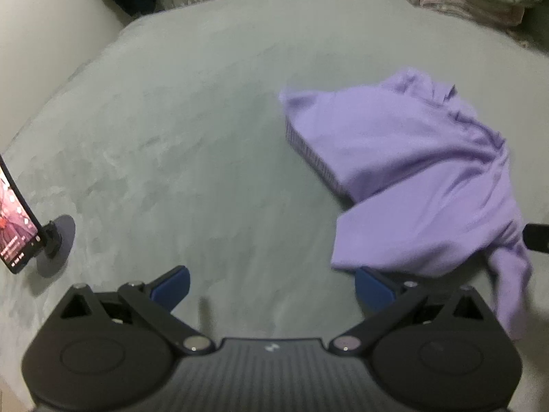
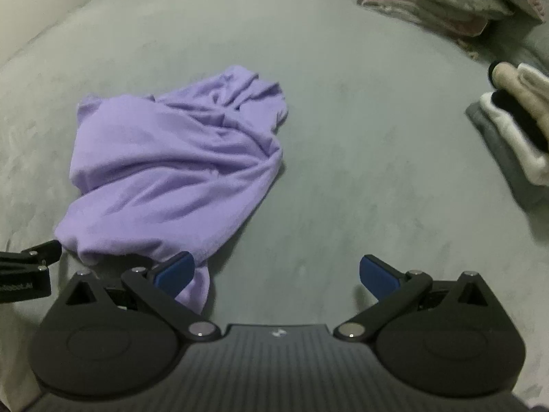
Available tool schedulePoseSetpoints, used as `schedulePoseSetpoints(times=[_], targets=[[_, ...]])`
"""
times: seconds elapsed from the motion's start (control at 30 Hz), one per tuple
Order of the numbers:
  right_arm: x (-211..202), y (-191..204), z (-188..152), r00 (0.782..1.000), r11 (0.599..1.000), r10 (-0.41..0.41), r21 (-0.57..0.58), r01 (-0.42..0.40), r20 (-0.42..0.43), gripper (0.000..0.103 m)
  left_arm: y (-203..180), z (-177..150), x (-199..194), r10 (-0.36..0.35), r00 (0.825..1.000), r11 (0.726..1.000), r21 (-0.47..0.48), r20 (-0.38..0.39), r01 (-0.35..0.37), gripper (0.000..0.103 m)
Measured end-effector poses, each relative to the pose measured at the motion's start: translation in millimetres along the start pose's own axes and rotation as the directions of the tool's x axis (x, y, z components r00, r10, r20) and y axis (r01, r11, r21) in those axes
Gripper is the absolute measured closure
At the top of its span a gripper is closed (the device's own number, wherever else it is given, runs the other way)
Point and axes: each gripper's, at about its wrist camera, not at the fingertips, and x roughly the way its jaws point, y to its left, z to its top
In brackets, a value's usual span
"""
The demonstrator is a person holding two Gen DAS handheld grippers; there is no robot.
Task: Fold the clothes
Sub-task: 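Move both grippers toward the crumpled lavender garment on the bed, then grasp the lavender garment edge with the left gripper while the right gripper grasps another edge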
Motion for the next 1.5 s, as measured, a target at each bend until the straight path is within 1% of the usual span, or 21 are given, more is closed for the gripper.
schedulePoseSetpoints(times=[0.2,0.3,0.4,0.57,0.7,0.97,1.17,1.33,1.5], targets=[[17.1,-1.3,-7.1,0.998,1.0,-0.003,-0.023,0.002,-0.07,0.0,3.0,-6.8,2.8,-0.022,1.0,1.0,0.018,0.004,0.022,0.0],[21.4,-5.9,-11.2,0.997,1.0,0.016,-0.005,-0.016,-0.078,0.0,8.2,-11.8,6.0,-0.044,0.999,0.999,0.002,0.01,0.043,0.0],[21.7,-9.1,-15.4,0.997,0.999,0.037,0.004,-0.037,-0.069,0.0,11.2,-16.1,7.8,-0.061,0.998,0.998,0.0,0.027,0.061,0.0],[18.1,-6.5,-25.7,0.999,0.999,0.036,-0.037,-0.037,-0.028,0.0,17.6,-22.3,10.0,-0.102,0.994,0.995,-0.02,0.048,0.103,0.0],[17.1,-7.0,-31.4,0.999,0.998,0.042,-0.055,-0.042,-0.003,0.0,18.6,-24.1,9.8,-0.117,0.991,0.993,-0.01,0.064,0.118,0.0],[20.3,-8.4,-27.9,0.999,0.997,0.045,-0.061,-0.045,-0.006,0.0,21.5,-26.7,4.2,-0.14,0.988,0.989,-0.03,0.068,0.142,0.0],[16.7,-7.7,-25.5,0.999,0.995,0.048,-0.089,-0.049,-0.012,0.0,23.9,-23.7,4.5,-0.157,0.986,0.987,-0.037,0.065,0.159,0.0],[10.6,-6.9,-23.8,0.999,0.994,0.048,-0.094,-0.047,0.013,0.0,29.8,-19.3,3.3,-0.19,0.98,0.979,-0.062,0.06,0.194,0.0],[2.3,-2.4,-21.1,0.997,0.992,0.072,-0.102,-0.068,0.041,0.0,33.2,-13.4,4.1,-0.212,0.975,0.973,-0.081,0.059,0.216,0.0]])
